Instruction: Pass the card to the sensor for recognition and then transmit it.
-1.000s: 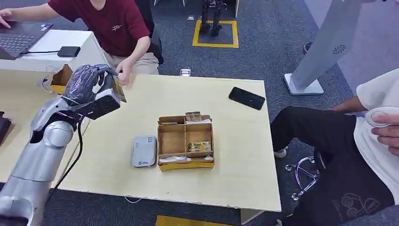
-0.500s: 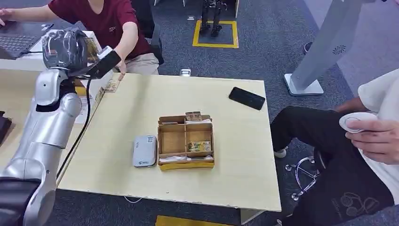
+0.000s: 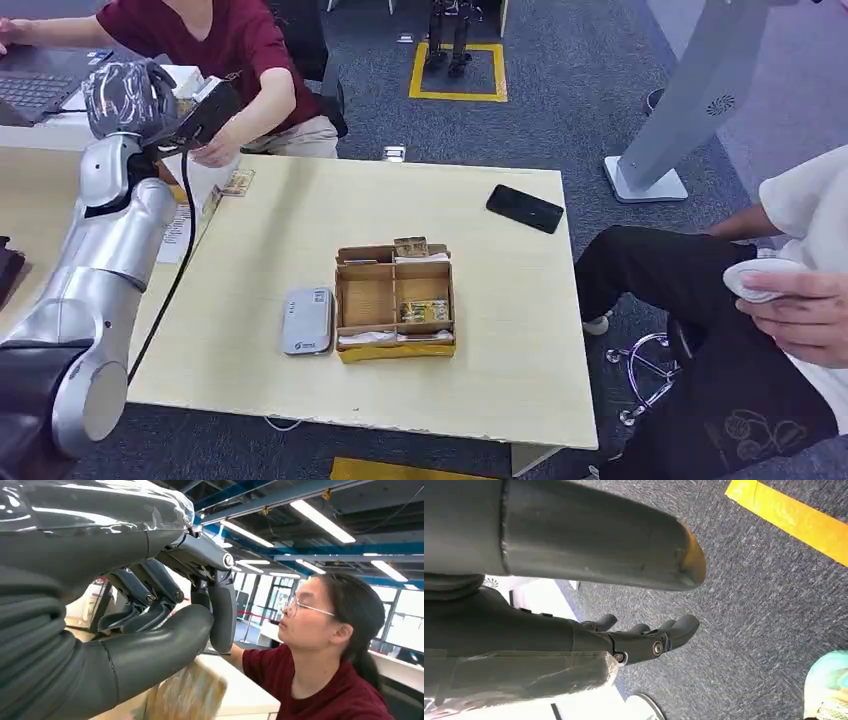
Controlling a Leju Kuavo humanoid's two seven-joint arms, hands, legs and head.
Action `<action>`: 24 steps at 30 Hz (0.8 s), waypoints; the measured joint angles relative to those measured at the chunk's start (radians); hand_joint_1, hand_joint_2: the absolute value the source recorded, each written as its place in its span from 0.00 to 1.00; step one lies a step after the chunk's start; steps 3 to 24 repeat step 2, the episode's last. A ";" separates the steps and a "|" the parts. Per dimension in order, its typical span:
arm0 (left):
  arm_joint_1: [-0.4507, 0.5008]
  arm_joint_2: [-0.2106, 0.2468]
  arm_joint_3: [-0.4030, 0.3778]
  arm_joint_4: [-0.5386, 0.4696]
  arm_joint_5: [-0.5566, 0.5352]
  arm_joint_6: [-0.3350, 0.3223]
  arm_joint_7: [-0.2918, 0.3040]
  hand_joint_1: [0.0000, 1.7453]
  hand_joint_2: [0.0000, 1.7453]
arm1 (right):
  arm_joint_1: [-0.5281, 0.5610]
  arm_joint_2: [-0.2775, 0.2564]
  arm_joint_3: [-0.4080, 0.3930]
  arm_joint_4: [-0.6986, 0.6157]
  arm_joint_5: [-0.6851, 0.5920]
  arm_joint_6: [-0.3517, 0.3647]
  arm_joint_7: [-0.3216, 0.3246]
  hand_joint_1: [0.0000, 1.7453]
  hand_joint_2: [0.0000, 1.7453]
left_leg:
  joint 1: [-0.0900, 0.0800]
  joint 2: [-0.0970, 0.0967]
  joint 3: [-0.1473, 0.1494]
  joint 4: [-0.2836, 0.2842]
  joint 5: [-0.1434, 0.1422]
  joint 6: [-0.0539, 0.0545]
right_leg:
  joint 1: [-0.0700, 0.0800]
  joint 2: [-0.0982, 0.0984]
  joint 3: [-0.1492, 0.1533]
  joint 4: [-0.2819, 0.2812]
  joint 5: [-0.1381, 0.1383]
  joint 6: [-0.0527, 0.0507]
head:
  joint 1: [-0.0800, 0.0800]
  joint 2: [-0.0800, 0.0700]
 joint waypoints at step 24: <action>-0.001 -0.003 0.003 0.009 0.000 -0.002 -0.001 0.98 1.00 | 0.000 0.000 0.000 0.000 0.000 0.000 -0.002 0.00 0.00 | 0.000 0.000 0.000 0.000 0.000 0.000 | 0.000 0.000 0.000 0.000 0.000 0.000 | 0.000 0.000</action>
